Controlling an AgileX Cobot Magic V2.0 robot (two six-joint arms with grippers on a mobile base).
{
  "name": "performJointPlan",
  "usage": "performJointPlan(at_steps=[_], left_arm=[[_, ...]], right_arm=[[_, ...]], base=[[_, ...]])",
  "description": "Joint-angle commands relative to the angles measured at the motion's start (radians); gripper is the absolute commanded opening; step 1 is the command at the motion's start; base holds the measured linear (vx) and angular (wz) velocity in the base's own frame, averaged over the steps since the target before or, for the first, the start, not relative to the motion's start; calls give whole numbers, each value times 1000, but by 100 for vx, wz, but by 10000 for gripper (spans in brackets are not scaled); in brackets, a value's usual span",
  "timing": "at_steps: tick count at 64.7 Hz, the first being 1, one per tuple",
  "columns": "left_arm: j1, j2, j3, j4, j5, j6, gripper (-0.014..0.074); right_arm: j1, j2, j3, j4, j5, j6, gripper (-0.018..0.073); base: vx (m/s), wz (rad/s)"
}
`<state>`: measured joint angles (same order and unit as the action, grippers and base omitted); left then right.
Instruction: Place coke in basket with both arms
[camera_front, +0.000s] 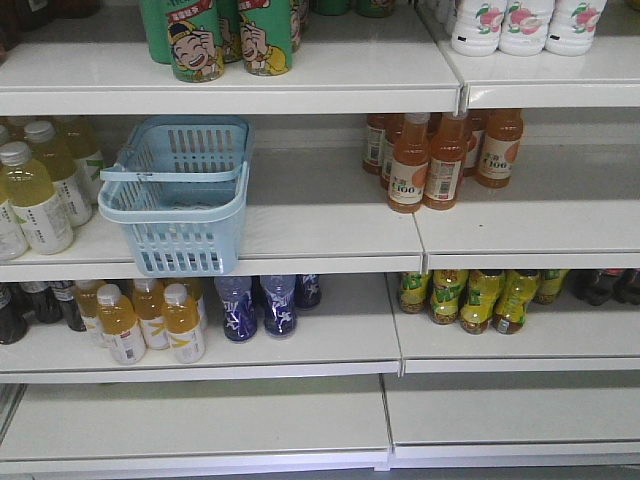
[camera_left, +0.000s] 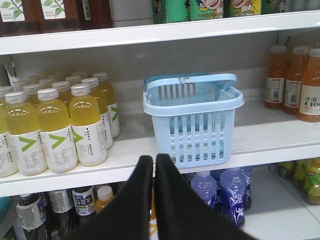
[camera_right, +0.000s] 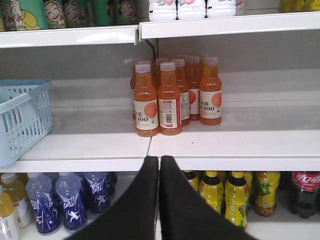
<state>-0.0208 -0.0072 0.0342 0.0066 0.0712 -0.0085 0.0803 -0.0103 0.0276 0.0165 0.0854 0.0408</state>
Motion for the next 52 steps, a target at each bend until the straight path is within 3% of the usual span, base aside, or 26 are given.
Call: performJointPlan(at_steps=[1,52], left_arm=[[-2,-20,-1,-1,-71,-1,-6],[-2,-20,-1,-1,-71,-1,-6]], right_arm=[[-5,-19,11,-1,-70,-5,-9],[-5,-19,11,-1,-70,-5,-9]], base=[[2,0],[0,0]])
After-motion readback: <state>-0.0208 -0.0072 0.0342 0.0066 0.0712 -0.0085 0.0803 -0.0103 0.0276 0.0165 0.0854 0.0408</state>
